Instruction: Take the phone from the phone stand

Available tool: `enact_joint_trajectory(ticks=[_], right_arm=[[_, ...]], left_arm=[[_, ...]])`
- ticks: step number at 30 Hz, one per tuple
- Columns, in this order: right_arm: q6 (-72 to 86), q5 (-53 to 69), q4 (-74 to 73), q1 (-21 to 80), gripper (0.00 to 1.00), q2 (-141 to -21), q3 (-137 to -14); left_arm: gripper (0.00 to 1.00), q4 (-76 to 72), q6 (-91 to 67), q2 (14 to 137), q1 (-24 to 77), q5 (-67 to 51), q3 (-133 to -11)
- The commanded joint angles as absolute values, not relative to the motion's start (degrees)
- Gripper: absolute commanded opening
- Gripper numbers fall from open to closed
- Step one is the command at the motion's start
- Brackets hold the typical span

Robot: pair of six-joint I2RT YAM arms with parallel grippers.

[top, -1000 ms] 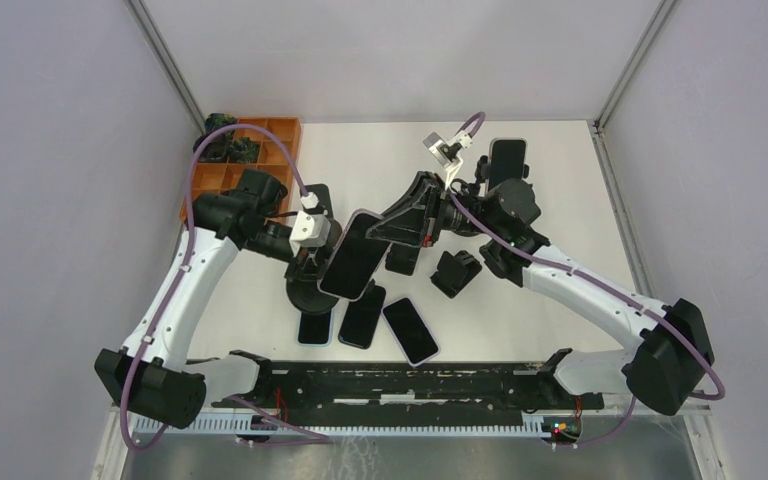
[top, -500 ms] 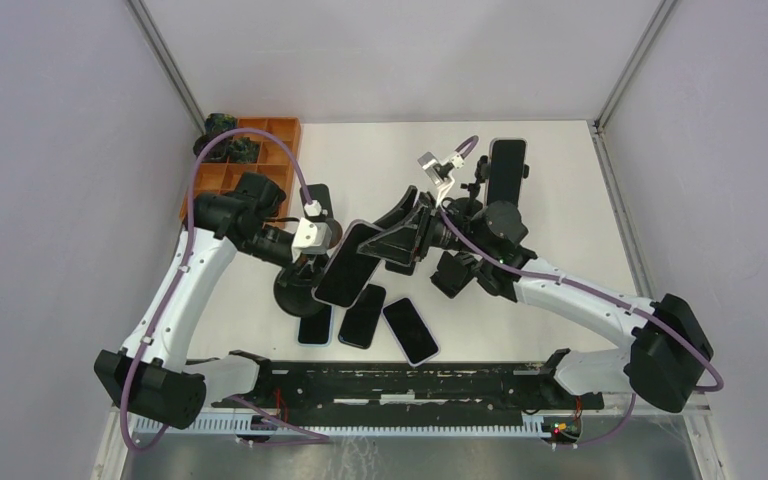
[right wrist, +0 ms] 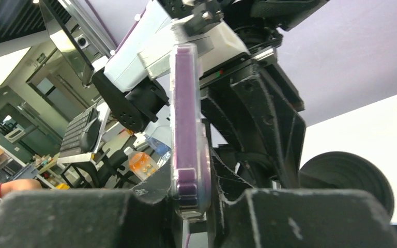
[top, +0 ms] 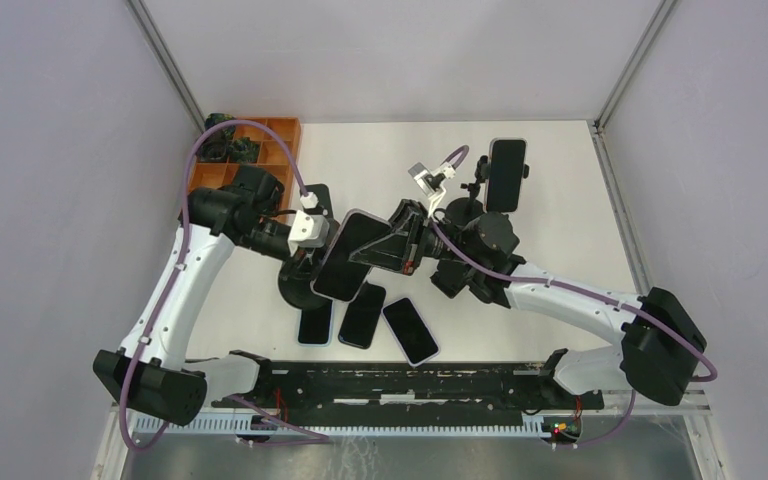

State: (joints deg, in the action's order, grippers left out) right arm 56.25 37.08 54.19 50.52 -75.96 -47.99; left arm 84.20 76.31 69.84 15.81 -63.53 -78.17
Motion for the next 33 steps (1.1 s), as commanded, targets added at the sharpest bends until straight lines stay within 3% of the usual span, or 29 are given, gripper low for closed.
enact_joint_trajectory(ticks=[1, 4, 9, 24, 27, 33], right_arm=[[53.49, 35.27, 53.12, 50.46, 0.13, -74.21, -53.40], [48.63, 33.72, 46.22, 49.41, 0.05, -72.05, -57.24], [49.81, 33.38, 46.55, 44.03, 0.00, -68.99, -58.38], [57.30, 37.26, 50.46, 35.81, 0.00, -66.39, -59.78], [53.72, 39.24, 40.60, 34.34, 0.00, -64.30, -59.91], [34.39, 38.06, 2.39, 32.85, 0.00, -57.88, -56.10]], left_arm=[[0.02, 83.93, 75.45, 69.05, 15.56, -68.57, -80.65], [0.02, 83.94, 76.46, 68.26, 15.56, -67.21, -79.29], [0.02, 83.94, 78.72, 66.88, 15.56, -64.85, -77.20], [0.02, 83.87, 81.49, 66.48, 15.56, -61.63, -75.02], [0.02, 83.32, 80.02, 66.76, 15.56, -62.22, -76.15], [0.02, 79.03, 72.83, 67.22, 15.56, -63.94, -77.75]])
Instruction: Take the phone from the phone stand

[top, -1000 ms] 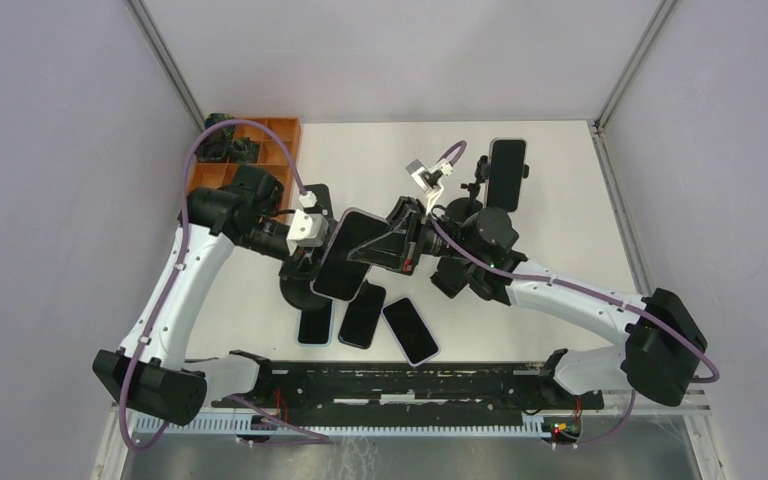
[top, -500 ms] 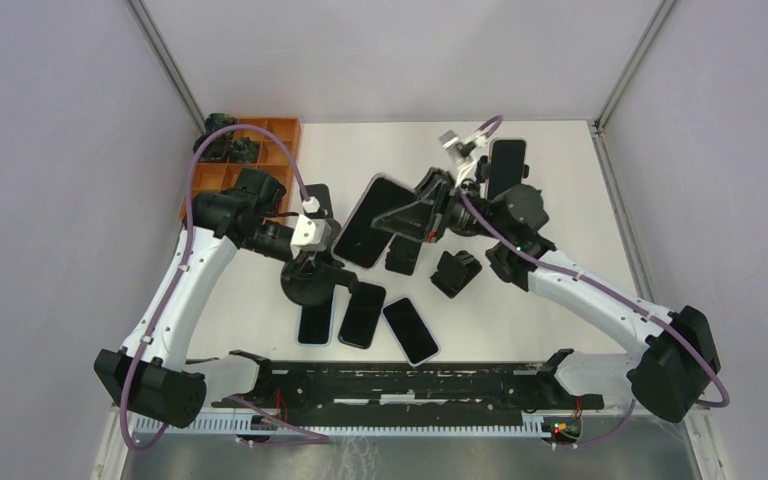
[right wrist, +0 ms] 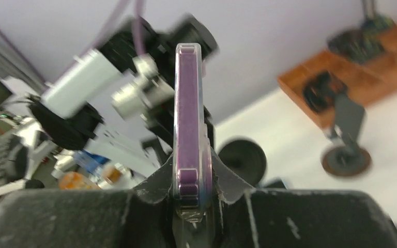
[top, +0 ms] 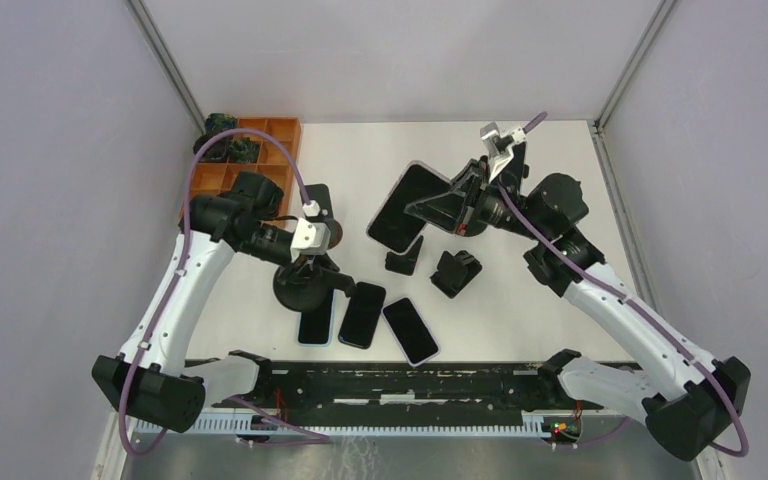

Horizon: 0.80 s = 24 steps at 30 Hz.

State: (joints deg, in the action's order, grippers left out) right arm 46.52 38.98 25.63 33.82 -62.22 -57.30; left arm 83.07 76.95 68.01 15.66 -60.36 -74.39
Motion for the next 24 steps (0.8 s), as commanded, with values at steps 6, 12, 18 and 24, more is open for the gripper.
enact_joint_trajectory(ticks=[6, 12, 18, 24], right_arm=[[27.07, 35.45, -17.93, 32.07, 0.00, -50.73, -45.16], [22.33, 31.40, -28.31, 31.94, 0.00, -47.83, -36.91], [17.50, 25.07, -31.73, 31.98, 0.00, -51.00, -34.90], [19.64, 26.22, -22.74, 32.00, 0.00, -53.89, -26.95]], left_arm=[[0.02, 78.75, 71.25, 68.08, 15.56, -64.78, -79.24], [0.02, 78.73, 70.95, 68.38, 15.56, -65.04, -79.37], [0.02, 78.69, 70.87, 68.38, 15.56, -65.02, -79.25], [0.02, 78.57, 70.82, 68.26, 15.56, -64.87, -79.35]])
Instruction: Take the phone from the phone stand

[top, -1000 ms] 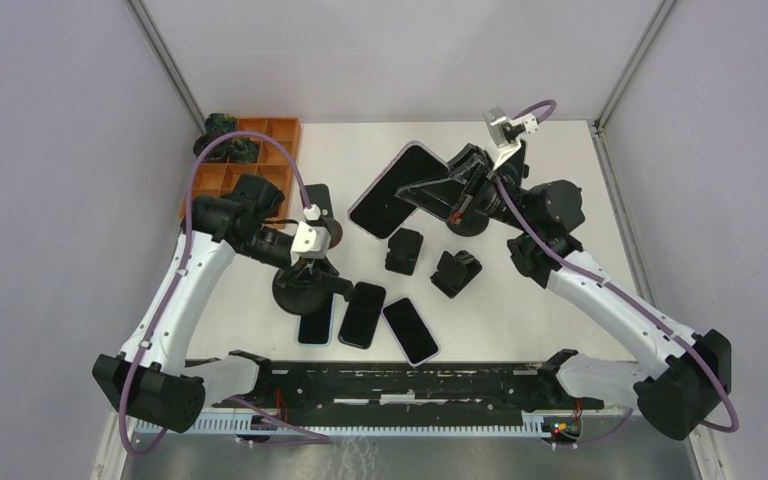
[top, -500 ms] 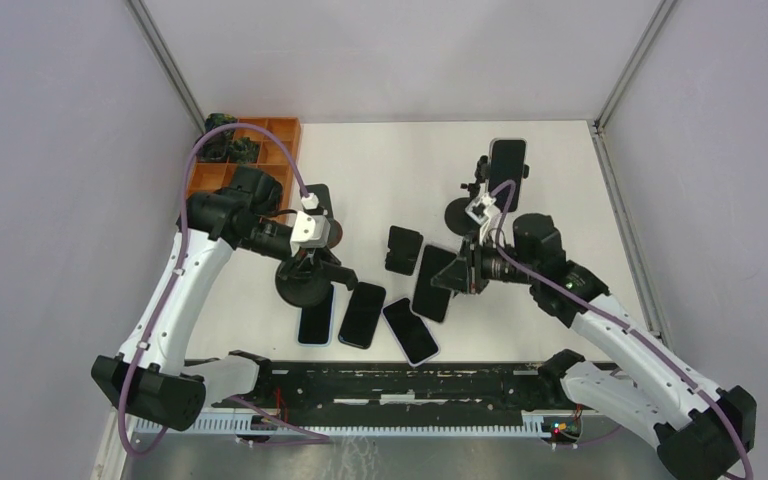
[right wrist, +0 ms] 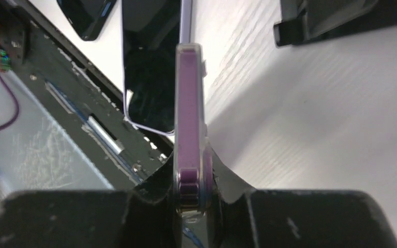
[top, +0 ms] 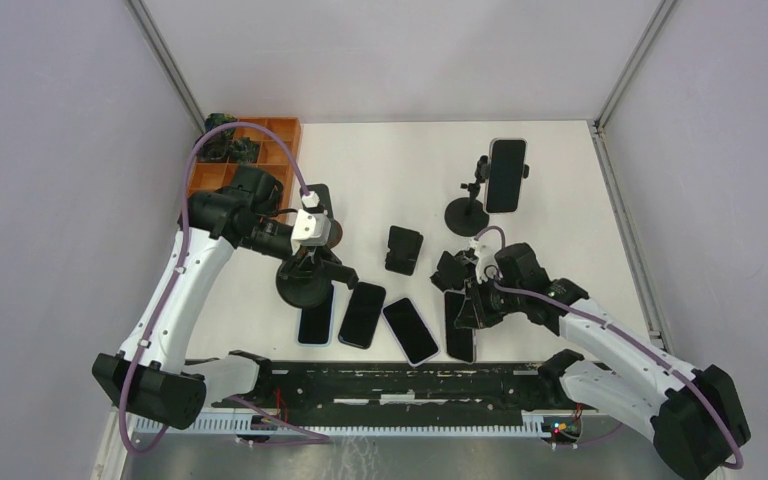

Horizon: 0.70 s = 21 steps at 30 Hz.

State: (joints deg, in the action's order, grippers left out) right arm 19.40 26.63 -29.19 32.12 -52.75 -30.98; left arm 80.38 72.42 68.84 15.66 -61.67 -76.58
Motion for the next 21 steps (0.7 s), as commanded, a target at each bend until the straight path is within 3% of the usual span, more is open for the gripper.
enact_joint_trajectory(ticks=[1, 13, 21], right_arm=[[20.09, 26.74, -21.43, 31.99, 0.00, -54.40, -25.85], [32.27, 33.10, -2.80, 31.95, 0.00, -57.97, -14.37], [35.15, 24.80, 0.94, 31.84, 0.01, -59.12, -11.79]], left_arm=[[0.02, 78.55, 70.82, 68.29, 15.56, -64.85, -79.34], [0.02, 78.40, 70.78, 68.93, 15.56, -64.97, -79.50], [0.02, 78.40, 71.00, 68.55, 15.56, -64.48, -79.19]])
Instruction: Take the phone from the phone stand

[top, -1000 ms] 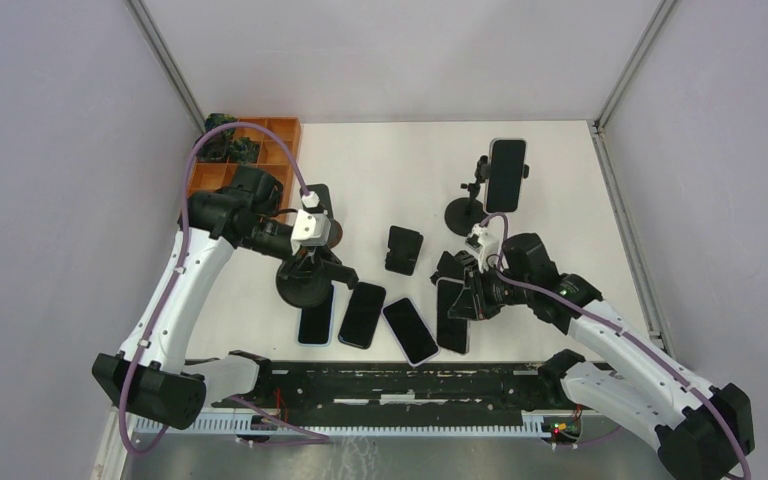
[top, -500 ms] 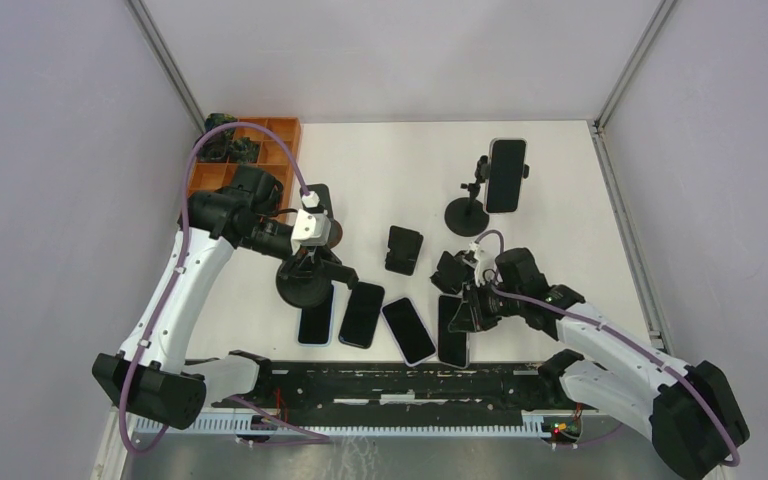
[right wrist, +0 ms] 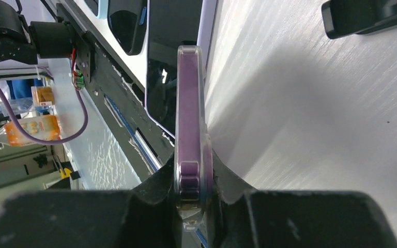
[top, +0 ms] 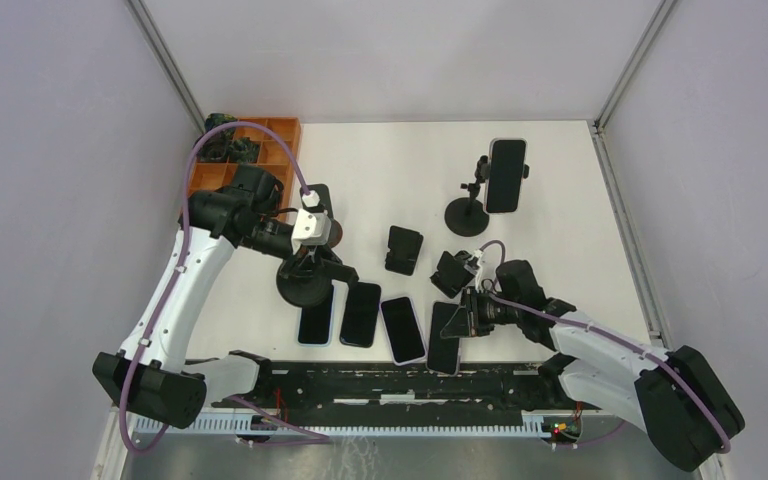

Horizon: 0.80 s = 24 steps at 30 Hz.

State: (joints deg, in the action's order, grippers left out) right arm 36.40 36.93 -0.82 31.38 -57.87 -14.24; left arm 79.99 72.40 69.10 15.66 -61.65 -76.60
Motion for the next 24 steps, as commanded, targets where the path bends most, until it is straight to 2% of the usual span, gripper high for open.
enact_joint_trajectory(ticks=[1, 2, 5, 6, 11, 14, 18, 24], right_arm=[[35.22, 23.63, 1.67, 31.67, 0.05, -59.44, -12.09], [35.25, 22.83, 2.12, 31.63, 0.11, -60.33, -12.40], [33.84, 18.76, 1.12, 31.58, 0.35, -63.01, -14.31], [33.52, 17.23, 0.51, 31.48, 0.40, -63.27, -14.49], [30.94, 7.25, -7.62, 31.57, 0.72, -59.31, -15.29], [28.84, 2.19, -12.63, 31.63, 0.79, -55.79, -16.88], [27.40, -1.85, -18.21, 31.62, 0.80, -51.53, -19.12], [29.66, 4.34, -22.69, 34.57, 0.77, -42.79, -16.44]], left_arm=[[0.02, 78.40, 70.97, 68.64, 15.56, -64.69, -79.15], [0.02, 78.40, 70.95, 68.69, 15.56, -64.91, -79.19], [0.02, 78.40, 70.84, 68.85, 15.56, -65.10, -79.57], [0.02, 78.40, 70.77, 68.84, 15.56, -65.06, -79.70], [0.02, 78.33, 70.77, 68.29, 15.56, -64.48, -79.57], [0.02, 78.22, 70.84, 68.59, 15.56, -64.86, -79.19], [0.02, 78.22, 70.83, 68.99, 15.56, -65.13, -79.39], [0.02, 78.14, 70.55, 68.98, 15.56, -64.27, -79.87]])
